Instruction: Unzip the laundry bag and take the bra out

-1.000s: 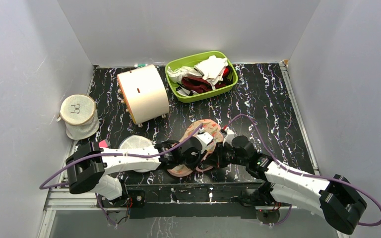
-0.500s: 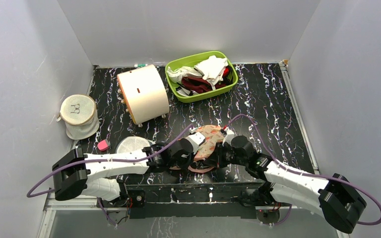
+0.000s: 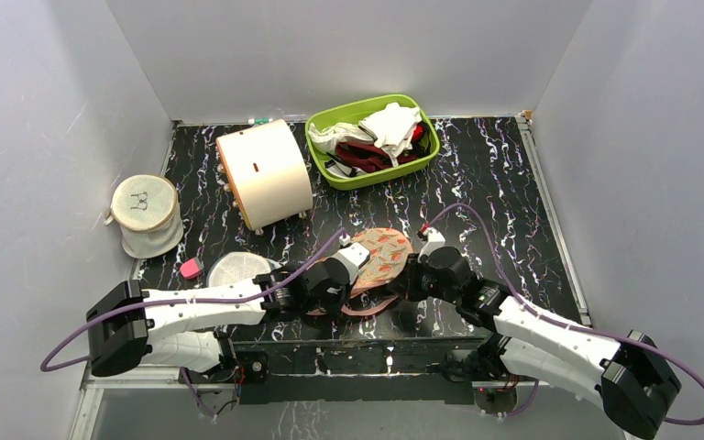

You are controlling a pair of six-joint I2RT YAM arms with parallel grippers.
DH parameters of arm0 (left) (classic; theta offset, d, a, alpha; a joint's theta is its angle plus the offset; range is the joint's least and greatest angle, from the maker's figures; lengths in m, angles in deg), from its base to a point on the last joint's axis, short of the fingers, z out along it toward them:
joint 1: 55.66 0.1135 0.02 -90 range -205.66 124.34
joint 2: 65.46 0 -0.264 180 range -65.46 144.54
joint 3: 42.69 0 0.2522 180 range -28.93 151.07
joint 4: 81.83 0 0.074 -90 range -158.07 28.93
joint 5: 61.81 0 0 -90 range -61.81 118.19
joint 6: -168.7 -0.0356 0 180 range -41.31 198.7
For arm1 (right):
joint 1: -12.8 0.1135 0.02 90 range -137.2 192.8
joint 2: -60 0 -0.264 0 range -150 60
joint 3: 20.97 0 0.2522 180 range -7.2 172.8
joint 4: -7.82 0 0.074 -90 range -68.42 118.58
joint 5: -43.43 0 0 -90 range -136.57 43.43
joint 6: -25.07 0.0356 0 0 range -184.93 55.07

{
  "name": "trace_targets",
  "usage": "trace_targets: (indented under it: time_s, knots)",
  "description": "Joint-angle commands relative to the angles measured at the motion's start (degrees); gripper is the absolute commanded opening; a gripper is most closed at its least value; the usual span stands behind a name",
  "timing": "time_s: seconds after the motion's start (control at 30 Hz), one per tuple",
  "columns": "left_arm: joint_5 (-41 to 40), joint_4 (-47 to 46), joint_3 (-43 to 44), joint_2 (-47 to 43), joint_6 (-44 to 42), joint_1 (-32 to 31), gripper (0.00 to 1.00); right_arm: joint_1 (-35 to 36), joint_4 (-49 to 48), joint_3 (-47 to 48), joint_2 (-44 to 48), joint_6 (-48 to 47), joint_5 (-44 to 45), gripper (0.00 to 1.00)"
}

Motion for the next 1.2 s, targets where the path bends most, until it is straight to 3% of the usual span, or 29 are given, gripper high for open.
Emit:
trace_targets:
  time_s: [0.0,0.23,0.33,0.4,0.53,0.8,0.87,1.0,1.07,1.13,1.17]
  knots:
    - [-1.8,3.9,-0.5,-2.4,1.2,0.2,0.0,-1.6,3.1,1.6,2.2,0.6,7.3,0.0]
    - [0.6,4.6,1.5,-2.5,0.8,0.2,0.01,-1.6,0.8,-0.1,1.7,0.8,1.4,0.0]
    - [4.0,3.9,3.6,-2.4,0.0,0.2,0.13,-1.5,-1.6,0.0,1.4,-0.6,-3.1,0.0]
    - [4.9,3.1,4.9,-2.4,-0.3,0.2,0.29,-1.6,-3.5,0.0,0.8,-0.8,-6.8,0.0]
    - [5.1,1.4,7.3,-1.3,-1.4,0.2,0.49,-1.6,-4.8,2.5,-0.2,-0.7,-11.1,0.0]
    - [5.0,2.0,12.0,8.3,-5.0,0.2,0.58,-1.5,-6.2,2.2,0.2,-0.2,-12.4,0.0]
    - [3.5,3.0,12.2,10.4,-5.0,0.1,0.56,-1.6,-6.1,2.2,0.7,0.0,-12.3,0.0]
    - [-3.7,4.7,10.6,10.1,-2.5,0.2,0.41,-1.6,-6.4,1.7,1.5,0.2,-12.3,0.0]
    - [-6.5,5.4,9.4,8.7,-1.2,0.2,0.26,-1.5,-6.9,1.2,1.1,0.2,-12.0,0.0]
    - [-7.6,5.5,7.8,6.3,-0.2,0.2,0.05,-1.6,-7.1,1.3,0.6,1.5,-10.1,0.0]
    - [-7.3,5.4,7.0,5.5,-0.1,0.2,0.03,-1.5,-6.1,1.3,0.6,1.5,-8.6,0.0]
